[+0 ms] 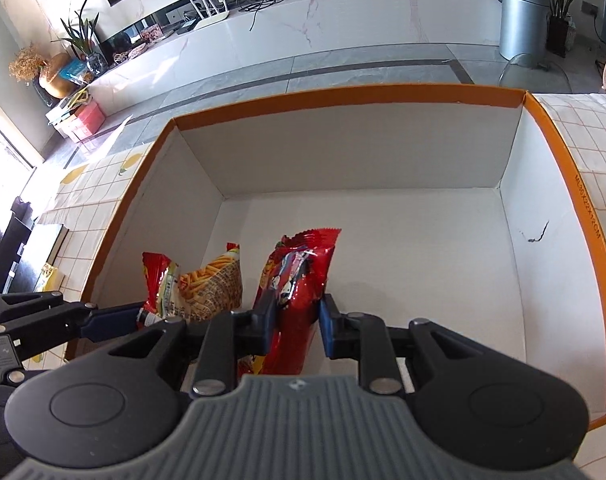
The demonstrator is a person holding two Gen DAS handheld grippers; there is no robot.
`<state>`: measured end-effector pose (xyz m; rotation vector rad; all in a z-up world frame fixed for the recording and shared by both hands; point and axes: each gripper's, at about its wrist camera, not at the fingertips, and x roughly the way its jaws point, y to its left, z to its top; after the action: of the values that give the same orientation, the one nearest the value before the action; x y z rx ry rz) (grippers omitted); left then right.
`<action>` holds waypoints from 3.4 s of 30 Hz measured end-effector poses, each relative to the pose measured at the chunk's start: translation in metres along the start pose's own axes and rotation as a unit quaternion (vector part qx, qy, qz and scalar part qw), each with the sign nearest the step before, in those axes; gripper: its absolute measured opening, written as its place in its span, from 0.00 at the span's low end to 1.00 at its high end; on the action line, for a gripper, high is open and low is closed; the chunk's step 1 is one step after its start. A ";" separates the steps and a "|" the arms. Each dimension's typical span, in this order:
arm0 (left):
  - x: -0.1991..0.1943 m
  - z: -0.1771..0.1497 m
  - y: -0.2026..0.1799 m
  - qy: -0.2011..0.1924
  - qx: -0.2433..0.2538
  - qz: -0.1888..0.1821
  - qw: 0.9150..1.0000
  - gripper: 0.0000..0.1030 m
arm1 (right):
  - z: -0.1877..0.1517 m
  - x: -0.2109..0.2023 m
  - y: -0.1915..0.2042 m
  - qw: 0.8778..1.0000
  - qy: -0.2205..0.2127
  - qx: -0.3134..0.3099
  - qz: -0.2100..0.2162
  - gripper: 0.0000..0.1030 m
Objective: Organize snacks
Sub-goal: 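Lift both bags and carry them over the orange box, then open both tools to drop the bags into the box, then grasp the green-white cracker pack with left tool while right tool grasps red candy bar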
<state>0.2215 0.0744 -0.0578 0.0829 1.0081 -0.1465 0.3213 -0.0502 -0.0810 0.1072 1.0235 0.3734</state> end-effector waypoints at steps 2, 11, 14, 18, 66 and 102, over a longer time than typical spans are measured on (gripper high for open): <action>0.001 0.001 0.000 0.000 0.000 0.002 1.000 0.40 | -0.001 0.000 0.000 1.000 0.001 -0.007 -0.008 0.20; -0.003 0.000 0.001 -0.002 -0.003 0.016 1.000 0.52 | -0.004 -0.005 0.006 0.998 0.001 -0.044 -0.035 0.31; -0.008 -0.001 0.002 -0.006 -0.007 0.011 1.000 0.63 | -0.003 -0.007 0.007 0.998 0.002 -0.050 -0.042 0.35; -0.017 -0.003 0.000 -0.011 -0.006 0.010 1.000 0.71 | -0.003 -0.016 0.010 0.996 -0.007 -0.062 -0.059 0.50; -0.095 -0.161 -0.058 -0.049 -0.065 -0.035 0.996 0.78 | -0.215 -0.158 -0.016 0.993 -0.092 -0.057 -0.043 0.66; -0.082 -0.152 -0.049 -0.137 -0.021 0.068 0.988 0.76 | -0.218 -0.103 -0.004 0.994 -0.041 -0.100 -0.006 0.21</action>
<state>0.0434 0.0539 -0.0691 0.0911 0.7284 -0.0107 0.0898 -0.1093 -0.1117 -0.0628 0.8995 0.4551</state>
